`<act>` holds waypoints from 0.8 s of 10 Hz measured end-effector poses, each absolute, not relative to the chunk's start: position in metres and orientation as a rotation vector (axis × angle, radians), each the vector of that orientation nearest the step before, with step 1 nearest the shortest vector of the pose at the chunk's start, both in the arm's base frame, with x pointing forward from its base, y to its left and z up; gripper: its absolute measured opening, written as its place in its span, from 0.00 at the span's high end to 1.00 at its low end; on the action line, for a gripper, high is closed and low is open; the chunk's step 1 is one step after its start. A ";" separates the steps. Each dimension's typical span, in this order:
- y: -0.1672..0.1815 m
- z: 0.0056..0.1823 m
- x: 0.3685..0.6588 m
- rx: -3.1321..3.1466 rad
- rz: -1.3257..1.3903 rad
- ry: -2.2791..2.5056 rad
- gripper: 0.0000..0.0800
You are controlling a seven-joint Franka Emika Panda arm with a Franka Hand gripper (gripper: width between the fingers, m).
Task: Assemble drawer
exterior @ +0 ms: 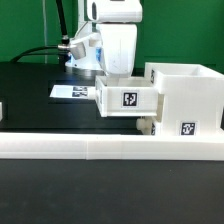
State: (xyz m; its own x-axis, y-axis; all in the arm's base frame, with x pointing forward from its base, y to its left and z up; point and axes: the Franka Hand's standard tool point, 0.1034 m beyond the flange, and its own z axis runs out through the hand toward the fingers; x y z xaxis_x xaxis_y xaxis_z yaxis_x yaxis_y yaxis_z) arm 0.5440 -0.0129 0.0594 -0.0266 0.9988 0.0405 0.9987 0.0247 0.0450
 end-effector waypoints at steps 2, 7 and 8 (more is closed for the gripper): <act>-0.013 0.059 0.544 2.192 0.095 2.247 0.94; -0.013 0.055 0.538 2.215 0.035 2.274 0.94; -0.013 0.055 0.538 2.216 0.032 2.275 0.94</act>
Offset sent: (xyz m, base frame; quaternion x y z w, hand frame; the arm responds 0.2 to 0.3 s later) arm 0.0042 0.0043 -0.0021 0.0029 -0.0037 -0.0011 1.0000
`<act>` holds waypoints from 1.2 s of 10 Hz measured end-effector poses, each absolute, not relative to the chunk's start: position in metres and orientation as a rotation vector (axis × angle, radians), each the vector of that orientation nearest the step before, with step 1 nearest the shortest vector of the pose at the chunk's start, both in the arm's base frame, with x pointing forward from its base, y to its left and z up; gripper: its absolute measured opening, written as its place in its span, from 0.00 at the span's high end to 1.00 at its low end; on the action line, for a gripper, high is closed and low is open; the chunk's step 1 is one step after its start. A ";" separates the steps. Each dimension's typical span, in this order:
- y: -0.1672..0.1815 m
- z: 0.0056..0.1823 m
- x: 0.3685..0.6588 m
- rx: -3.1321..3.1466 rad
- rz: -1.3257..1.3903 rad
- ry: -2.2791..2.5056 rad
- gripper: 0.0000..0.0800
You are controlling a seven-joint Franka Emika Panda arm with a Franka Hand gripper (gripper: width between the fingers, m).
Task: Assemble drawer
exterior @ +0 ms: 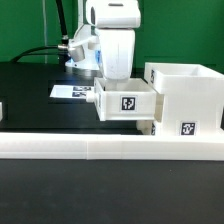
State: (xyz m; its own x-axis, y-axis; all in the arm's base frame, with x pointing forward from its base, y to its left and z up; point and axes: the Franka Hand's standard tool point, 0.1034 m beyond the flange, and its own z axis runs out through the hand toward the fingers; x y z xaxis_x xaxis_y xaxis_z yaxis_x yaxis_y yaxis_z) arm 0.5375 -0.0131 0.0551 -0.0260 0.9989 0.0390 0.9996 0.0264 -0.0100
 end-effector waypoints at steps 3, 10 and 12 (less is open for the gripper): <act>-0.012 0.054 0.537 -2.166 -0.030 -2.224 0.94; -0.009 0.054 0.539 -2.176 -0.027 -2.210 0.94; -0.009 0.057 0.543 -2.179 -0.029 -2.212 0.94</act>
Offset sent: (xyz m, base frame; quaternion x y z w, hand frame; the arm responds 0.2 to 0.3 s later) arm 0.0031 0.0042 0.0041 -0.0122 -0.0026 -0.0052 0.9999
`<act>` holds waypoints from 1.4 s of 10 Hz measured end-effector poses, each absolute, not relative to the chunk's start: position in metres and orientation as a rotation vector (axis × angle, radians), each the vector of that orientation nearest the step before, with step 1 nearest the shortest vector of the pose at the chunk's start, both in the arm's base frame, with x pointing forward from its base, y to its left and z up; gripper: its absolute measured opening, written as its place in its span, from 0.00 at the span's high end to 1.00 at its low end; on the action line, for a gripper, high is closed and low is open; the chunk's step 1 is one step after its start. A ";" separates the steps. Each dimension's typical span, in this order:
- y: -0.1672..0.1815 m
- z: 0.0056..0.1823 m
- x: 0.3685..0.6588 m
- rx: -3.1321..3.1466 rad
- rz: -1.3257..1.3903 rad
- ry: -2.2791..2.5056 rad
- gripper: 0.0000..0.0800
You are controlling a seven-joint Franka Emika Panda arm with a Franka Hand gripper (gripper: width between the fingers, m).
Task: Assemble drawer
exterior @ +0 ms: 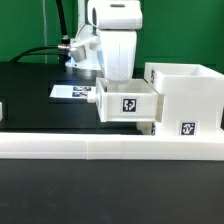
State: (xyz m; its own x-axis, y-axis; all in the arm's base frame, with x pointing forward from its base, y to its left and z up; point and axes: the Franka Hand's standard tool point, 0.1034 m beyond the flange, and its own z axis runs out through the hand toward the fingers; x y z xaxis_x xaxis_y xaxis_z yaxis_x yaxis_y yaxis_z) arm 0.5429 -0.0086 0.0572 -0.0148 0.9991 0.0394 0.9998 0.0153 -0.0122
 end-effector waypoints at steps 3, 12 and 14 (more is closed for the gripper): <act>-0.003 0.059 0.545 -2.169 -0.038 -2.223 0.94; 0.000 0.056 0.549 -2.145 -0.052 -2.292 0.94; -0.001 0.056 0.549 -2.148 -0.053 -2.290 0.94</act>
Offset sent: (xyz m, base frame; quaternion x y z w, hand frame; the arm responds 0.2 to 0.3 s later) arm 0.0061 0.0135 0.0011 -0.0126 -0.0045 -0.0162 0.9998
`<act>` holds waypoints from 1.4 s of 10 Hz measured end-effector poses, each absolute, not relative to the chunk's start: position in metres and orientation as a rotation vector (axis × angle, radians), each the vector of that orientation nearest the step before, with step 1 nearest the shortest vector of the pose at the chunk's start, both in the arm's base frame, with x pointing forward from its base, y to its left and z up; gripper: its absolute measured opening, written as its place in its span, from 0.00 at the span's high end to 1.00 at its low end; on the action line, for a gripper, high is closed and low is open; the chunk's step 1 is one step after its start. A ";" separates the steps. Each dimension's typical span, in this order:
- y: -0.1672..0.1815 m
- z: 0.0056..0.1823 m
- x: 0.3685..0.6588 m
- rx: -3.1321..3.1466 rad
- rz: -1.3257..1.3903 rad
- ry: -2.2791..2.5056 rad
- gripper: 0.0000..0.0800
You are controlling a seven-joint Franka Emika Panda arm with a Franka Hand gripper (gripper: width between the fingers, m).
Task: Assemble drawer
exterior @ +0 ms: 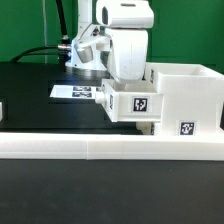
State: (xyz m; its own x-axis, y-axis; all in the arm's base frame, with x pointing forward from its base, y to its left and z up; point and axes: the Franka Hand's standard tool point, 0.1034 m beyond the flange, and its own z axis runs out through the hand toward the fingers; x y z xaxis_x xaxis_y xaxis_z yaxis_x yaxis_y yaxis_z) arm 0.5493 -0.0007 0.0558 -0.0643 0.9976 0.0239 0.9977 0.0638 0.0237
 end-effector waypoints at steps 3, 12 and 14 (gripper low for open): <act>0.005 0.057 0.550 -2.158 -0.057 -2.281 0.94; 0.026 0.057 0.548 -2.189 -0.037 -2.238 0.89; 0.026 0.060 0.548 -2.192 -0.043 -2.241 0.63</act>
Offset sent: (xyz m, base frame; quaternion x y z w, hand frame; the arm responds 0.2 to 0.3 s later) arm 0.0072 0.0255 0.0056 -0.0067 -0.0149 -0.0048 0.9999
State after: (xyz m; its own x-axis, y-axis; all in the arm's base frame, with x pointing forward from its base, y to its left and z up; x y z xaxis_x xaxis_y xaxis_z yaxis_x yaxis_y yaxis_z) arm 0.5483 0.0261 0.0598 -0.0220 0.9995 0.0235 0.9997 0.0217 0.0150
